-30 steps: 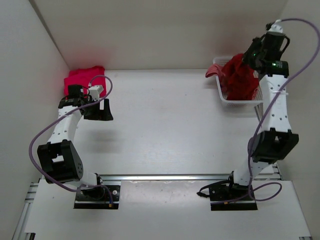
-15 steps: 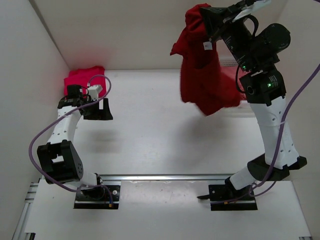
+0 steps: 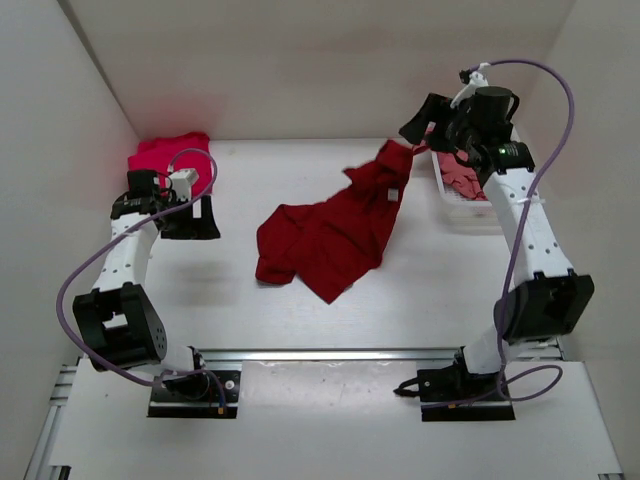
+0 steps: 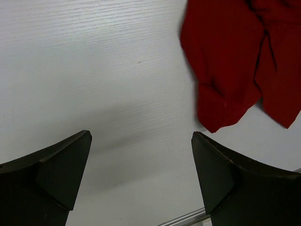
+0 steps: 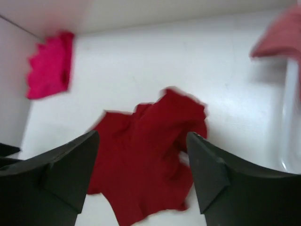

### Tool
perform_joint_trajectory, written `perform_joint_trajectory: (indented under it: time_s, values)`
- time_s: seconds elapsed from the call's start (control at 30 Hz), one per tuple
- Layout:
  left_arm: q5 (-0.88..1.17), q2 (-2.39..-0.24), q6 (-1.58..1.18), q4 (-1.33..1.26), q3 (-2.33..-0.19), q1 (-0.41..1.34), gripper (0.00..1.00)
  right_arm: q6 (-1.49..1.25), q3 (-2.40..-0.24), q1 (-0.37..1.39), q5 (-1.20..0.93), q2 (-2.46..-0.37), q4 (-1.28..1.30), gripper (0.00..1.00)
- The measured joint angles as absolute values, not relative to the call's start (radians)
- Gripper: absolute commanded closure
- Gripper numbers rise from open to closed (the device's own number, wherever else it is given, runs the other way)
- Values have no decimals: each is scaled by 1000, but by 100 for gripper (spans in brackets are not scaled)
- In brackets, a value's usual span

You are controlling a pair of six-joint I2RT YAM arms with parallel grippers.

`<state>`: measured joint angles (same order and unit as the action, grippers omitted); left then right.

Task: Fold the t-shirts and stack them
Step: Move the tshirt to the center of the board, then flatten out the tshirt

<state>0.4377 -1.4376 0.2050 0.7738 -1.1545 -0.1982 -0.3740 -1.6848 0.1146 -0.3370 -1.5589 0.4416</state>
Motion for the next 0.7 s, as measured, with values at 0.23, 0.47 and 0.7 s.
perform_joint_trajectory:
  time_s: [0.23, 0.47, 0.7]
  values:
    - [394, -1434, 253, 785, -1150, -141, 2, -263, -1824, 282, -148, -1843, 803, 3]
    - [377, -1431, 323, 867, -1049, 39, 3, -211, -1427, 707, -72, -1710, 783, 1]
    - [415, -1515, 223, 828, -981, 79, 1, -235, -1196, 763, -19, -1586, 699, 1]
